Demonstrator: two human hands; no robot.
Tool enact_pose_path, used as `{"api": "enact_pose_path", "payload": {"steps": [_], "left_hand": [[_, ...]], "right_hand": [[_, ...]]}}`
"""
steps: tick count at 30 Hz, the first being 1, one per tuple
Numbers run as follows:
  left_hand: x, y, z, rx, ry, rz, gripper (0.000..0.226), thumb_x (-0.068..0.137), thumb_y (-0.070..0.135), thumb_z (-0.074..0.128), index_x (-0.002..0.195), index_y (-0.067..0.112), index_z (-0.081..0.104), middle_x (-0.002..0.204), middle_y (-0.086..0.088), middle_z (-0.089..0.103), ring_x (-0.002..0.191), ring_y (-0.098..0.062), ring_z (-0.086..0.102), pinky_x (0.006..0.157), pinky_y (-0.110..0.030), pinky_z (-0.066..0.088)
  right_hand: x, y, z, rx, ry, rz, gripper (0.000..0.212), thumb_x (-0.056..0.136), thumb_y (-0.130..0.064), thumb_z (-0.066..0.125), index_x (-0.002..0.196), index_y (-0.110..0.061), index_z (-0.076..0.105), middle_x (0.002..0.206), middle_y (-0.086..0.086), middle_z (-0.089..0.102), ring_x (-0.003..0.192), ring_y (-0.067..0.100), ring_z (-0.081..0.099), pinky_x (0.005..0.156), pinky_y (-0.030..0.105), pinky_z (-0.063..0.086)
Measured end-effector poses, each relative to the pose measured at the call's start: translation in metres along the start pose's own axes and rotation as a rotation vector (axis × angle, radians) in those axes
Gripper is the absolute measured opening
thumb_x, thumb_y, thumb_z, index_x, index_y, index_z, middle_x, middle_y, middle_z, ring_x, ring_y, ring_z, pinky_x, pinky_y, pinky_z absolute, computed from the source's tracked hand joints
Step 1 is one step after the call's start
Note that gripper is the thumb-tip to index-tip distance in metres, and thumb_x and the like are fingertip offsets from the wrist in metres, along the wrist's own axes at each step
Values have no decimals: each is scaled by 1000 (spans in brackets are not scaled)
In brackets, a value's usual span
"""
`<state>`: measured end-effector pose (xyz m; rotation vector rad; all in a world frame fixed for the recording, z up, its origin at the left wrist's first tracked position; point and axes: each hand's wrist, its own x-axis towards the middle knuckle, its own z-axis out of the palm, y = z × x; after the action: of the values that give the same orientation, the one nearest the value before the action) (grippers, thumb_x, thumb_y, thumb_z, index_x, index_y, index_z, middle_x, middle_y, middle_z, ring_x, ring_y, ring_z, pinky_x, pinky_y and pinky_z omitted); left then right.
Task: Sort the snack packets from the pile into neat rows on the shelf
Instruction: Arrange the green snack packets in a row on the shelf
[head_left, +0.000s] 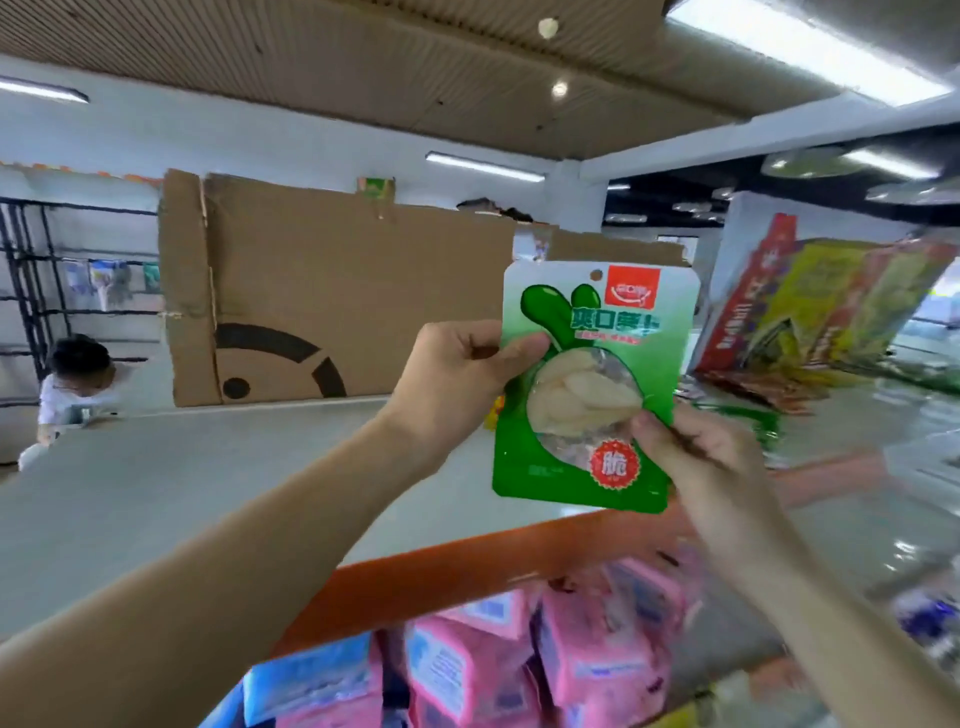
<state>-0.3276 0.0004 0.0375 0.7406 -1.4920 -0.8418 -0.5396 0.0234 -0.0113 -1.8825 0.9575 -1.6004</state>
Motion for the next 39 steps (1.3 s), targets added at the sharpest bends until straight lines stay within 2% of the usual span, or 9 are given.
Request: {"api": "enact_pose_path", "payload": {"steps": [4, 9, 13, 17, 22, 27, 30, 33, 39], "left_hand": [[8, -5, 82, -13, 40, 67, 52, 84, 23, 78, 79, -21, 51, 66, -31, 50, 61, -23, 39, 55, -35, 36], [14, -14, 191, -83, -56, 67, 59, 88, 31, 73, 76, -21, 48, 68, -12, 44, 63, -22, 32, 58, -31, 28], [14, -23, 276, -158, -119, 31, 42, 98, 19, 60, 70, -12, 54, 60, -8, 45, 53, -12, 35, 52, -23, 30], [15, -34, 351, -240, -197, 45, 42, 97, 18, 62, 69, -13, 57, 60, -19, 53, 62, -16, 46, 66, -24, 38], [14, -40, 431, -283, -256, 54, 43, 96, 16, 63, 61, -6, 51, 61, -23, 47, 63, -19, 43, 67, -32, 39], [12, -64, 497, -386, -282, -48, 24, 94, 14, 64, 74, 7, 74, 80, -14, 75, 69, -20, 64, 63, -32, 54], [15, -78, 536, -461, -313, -79, 23, 93, 13, 64, 77, -2, 72, 77, -17, 69, 64, -21, 56, 55, -26, 47], [25, -92, 574, -551, -352, -77, 39, 91, 14, 68, 84, -23, 57, 77, -21, 57, 64, -21, 46, 57, -30, 41], [51, -101, 635, -556, -480, -46, 35, 94, 11, 64, 80, -20, 56, 69, -16, 54, 65, -22, 45, 62, -35, 37]], "right_hand": [[-16, 17, -73, -21, 100, 32, 80, 70, -75, 67, 90, 2, 64, 85, 44, 53, 65, 31, 47, 64, 43, 36], [-39, 29, -168, -67, 237, 96, 80, 61, -79, 68, 91, -5, 68, 91, 44, 55, 75, 61, 52, 69, 44, 39], [-62, 36, -242, -98, 281, 160, 51, 77, -59, 69, 88, -10, 72, 92, 39, 61, 80, 56, 58, 69, 58, 48], [-86, 48, -312, -188, 345, 192, 77, 71, -70, 69, 87, 4, 67, 89, 41, 60, 82, 59, 55, 69, 69, 47], [-112, 59, -378, -186, 470, 273, 19, 91, -21, 66, 82, -7, 75, 82, 19, 74, 83, 42, 69, 78, 59, 56], [-134, 76, -421, -159, 554, 328, 17, 91, -18, 62, 81, -15, 75, 83, 9, 76, 79, 25, 73, 74, 39, 59], [-145, 86, -442, -196, 583, 335, 18, 88, -30, 65, 84, -18, 78, 87, 10, 76, 83, 26, 73, 76, 42, 59], [-151, 89, -464, -235, 645, 346, 19, 93, -14, 59, 83, -15, 74, 77, 2, 75, 72, 13, 71, 63, 23, 55], [-144, 91, -506, -270, 752, 361, 19, 94, -4, 55, 87, -9, 72, 74, -1, 75, 68, 10, 70, 62, 19, 56]]}}
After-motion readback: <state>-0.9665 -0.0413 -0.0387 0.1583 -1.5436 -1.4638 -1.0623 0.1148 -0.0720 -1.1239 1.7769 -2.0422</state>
